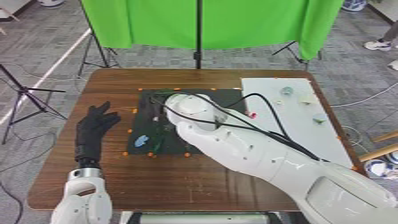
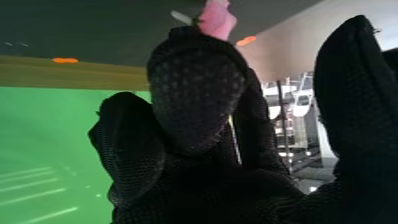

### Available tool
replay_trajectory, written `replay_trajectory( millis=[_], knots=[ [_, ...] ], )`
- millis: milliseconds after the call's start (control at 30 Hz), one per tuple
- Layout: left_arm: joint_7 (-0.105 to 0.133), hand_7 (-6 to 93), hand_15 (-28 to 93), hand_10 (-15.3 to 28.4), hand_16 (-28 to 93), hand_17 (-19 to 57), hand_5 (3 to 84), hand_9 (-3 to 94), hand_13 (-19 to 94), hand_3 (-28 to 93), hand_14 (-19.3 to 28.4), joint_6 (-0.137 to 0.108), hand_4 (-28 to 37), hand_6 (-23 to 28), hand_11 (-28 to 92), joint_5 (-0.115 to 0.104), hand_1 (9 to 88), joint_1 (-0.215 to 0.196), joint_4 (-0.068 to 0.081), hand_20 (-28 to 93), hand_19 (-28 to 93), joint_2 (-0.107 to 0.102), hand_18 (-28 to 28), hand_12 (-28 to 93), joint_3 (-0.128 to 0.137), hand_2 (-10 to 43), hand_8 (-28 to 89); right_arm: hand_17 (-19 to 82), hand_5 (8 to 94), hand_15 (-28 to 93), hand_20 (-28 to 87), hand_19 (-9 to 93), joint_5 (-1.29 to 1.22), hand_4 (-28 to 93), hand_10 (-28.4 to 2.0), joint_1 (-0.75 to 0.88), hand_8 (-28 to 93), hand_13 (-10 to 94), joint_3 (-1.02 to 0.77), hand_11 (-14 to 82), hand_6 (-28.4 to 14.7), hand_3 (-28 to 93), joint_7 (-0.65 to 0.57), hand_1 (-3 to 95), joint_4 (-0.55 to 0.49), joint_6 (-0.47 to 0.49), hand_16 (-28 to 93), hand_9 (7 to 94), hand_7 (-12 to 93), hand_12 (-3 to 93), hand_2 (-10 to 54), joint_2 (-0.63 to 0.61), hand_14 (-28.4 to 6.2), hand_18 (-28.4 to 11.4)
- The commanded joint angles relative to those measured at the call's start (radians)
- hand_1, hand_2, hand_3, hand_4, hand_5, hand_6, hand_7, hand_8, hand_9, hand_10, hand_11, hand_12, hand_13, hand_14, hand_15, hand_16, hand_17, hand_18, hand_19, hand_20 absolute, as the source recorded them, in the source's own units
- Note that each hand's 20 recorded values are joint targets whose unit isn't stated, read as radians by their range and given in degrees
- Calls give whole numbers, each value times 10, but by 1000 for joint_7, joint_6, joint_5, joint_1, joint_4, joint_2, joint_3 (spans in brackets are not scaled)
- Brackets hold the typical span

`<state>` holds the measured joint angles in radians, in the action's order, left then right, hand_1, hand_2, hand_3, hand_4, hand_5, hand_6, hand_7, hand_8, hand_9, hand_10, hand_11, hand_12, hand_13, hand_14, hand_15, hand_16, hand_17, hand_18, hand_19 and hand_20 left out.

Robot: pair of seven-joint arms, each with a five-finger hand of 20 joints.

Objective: Arrange flowers

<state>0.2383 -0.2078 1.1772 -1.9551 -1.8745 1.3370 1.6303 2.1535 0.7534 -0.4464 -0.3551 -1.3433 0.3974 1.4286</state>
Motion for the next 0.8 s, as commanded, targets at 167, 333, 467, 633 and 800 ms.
replay_trajectory(
  millis=[167, 333, 467, 633, 800],
  knots=[
    [-10, 52, 259, 180, -50, 112, 464, 488, 425, 550, 213, 14, -283, 102, 222, 4, 214, -28, 29, 135, 305, 6, 182, 101, 8, 181, -51, 608, 398, 528, 514, 932, -7, -156, -151, -25, -92, 937, 0, 94, 19, 636, -22, 326, -26, -4, 295, 695, 118, 134, -95, -8, -29, -165],
    [-12, 52, 261, 180, -49, 109, 464, 487, 425, 547, 213, 15, -283, 102, 222, 4, 217, -28, 28, 137, 305, 7, 182, 102, 9, 180, -50, 610, 418, 530, 513, 932, -22, -153, -153, -15, -91, 937, -5, 100, 11, 629, -36, 312, -33, 40, 294, 724, 114, 135, -95, -9, -30, -166],
    [-13, 51, 261, 180, -49, 109, 464, 485, 424, 547, 214, 16, -283, 102, 221, 5, 217, -29, 27, 138, 303, 10, 182, 101, 10, 180, -51, 611, 426, 531, 514, 932, -84, -145, -153, -4, -87, 937, -15, 100, 2, 626, -66, 296, -39, 64, 292, 738, 107, 135, -91, -7, -33, -168],
    [-14, 51, 261, 180, -49, 108, 464, 485, 424, 543, 215, 13, -283, 102, 222, 5, 220, -33, 25, 140, 303, 12, 182, 101, 11, 180, -50, 607, 427, 526, 512, 932, -273, -139, -154, -1, -83, 937, -45, 98, -7, 617, -127, 283, -38, 60, 292, 733, 96, 135, -70, 4, -34, -171],
    [-18, 50, 262, 180, -49, 108, 464, 485, 425, 546, 215, 19, -283, 102, 222, 8, 218, -36, 23, 140, 301, 13, 182, 101, 17, 179, -50, 599, 429, 519, 510, 932, -334, -137, -157, -32, -78, 937, -52, 98, -10, 611, -109, 274, -97, 16, 293, 726, 92, 136, -57, -36, -39, -178]
  ],
)
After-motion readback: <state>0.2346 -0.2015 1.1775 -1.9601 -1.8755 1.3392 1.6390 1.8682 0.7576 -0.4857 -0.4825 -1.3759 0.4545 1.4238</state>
